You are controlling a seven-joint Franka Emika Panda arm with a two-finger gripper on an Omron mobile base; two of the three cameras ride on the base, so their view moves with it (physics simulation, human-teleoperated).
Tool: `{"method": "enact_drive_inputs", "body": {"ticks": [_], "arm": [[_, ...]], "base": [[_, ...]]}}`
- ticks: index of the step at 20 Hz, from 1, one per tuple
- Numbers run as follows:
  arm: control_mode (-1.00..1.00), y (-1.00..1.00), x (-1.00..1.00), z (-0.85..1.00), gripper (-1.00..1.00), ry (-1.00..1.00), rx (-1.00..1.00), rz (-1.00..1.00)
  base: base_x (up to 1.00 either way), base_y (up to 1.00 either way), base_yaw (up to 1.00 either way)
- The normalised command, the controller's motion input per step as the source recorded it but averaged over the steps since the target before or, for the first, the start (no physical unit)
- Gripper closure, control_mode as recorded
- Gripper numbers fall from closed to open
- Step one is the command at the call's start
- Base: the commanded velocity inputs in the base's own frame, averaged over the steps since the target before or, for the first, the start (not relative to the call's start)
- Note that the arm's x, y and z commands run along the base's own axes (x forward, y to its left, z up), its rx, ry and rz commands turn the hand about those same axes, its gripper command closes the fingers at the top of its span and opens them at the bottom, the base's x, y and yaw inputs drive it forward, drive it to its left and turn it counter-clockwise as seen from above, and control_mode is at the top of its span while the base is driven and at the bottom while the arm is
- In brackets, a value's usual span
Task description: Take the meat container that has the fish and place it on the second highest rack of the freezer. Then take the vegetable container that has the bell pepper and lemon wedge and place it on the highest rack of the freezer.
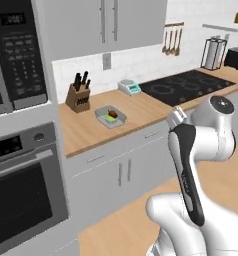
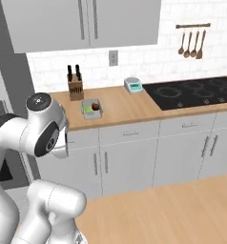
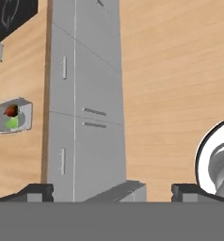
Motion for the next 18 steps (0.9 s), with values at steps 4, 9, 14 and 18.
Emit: {"method": "enact_drive_inputs", "body": {"ticks": [4,9,14,18], "arm": [[1.0,0.0,0.0,0.0,-1.0,0.0,0.0,0.0],[1.0,0.0,0.0,0.0,-1.0,0.0,0.0,0.0],[1.0,0.0,0.0,0.0,-1.0,0.0,0.0,0.0],[1.0,0.0,0.0,0.0,-1.0,0.0,0.0,0.0]], "base": [[0.92,-0.51,0.03],[0.49,0.01,0.27],[0.28,0.08,0.4],[0.5,-0.05,0.43]]}}
